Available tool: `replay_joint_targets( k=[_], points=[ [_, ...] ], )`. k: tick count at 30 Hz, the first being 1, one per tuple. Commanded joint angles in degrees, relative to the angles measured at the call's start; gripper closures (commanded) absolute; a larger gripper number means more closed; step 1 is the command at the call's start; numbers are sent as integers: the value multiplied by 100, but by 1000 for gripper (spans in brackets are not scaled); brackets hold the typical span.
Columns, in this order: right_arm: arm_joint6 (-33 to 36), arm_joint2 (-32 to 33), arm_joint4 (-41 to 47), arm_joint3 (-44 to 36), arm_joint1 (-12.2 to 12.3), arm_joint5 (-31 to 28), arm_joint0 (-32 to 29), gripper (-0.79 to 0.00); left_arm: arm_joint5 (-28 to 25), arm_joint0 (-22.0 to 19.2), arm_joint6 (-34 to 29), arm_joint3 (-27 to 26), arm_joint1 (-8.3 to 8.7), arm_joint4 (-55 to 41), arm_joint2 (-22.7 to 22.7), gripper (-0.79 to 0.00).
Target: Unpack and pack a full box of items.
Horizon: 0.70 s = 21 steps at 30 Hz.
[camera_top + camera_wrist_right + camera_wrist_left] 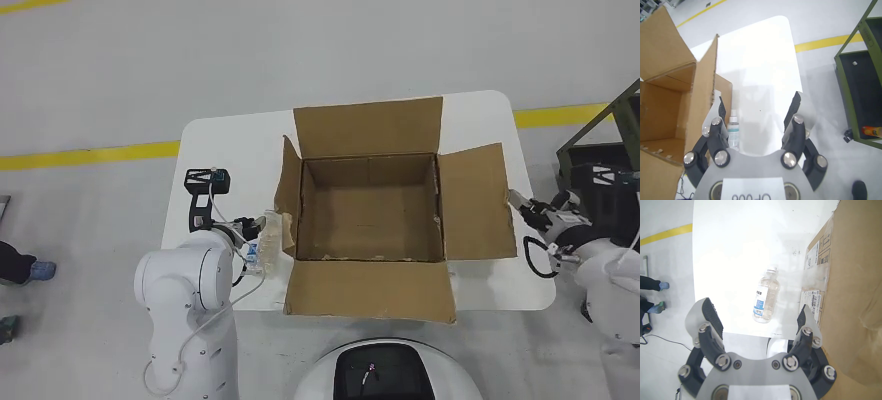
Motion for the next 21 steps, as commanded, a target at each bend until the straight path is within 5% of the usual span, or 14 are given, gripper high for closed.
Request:
replay_joint_targets(
  k=[1, 11, 21],
  points=[
    [-20, -71, 22, -35, -1, -12, -38, -785, 0, 0, 0, 0, 0, 0, 0, -785],
    [-474, -509, 956, 268, -68, 165, -55, -782, 0, 0, 0, 0, 0, 0, 0, -785],
    [-1248, 565, 2743, -176, -120, 50, -568, -785, 0, 0, 0, 0, 0, 0, 0, -785]
  ],
)
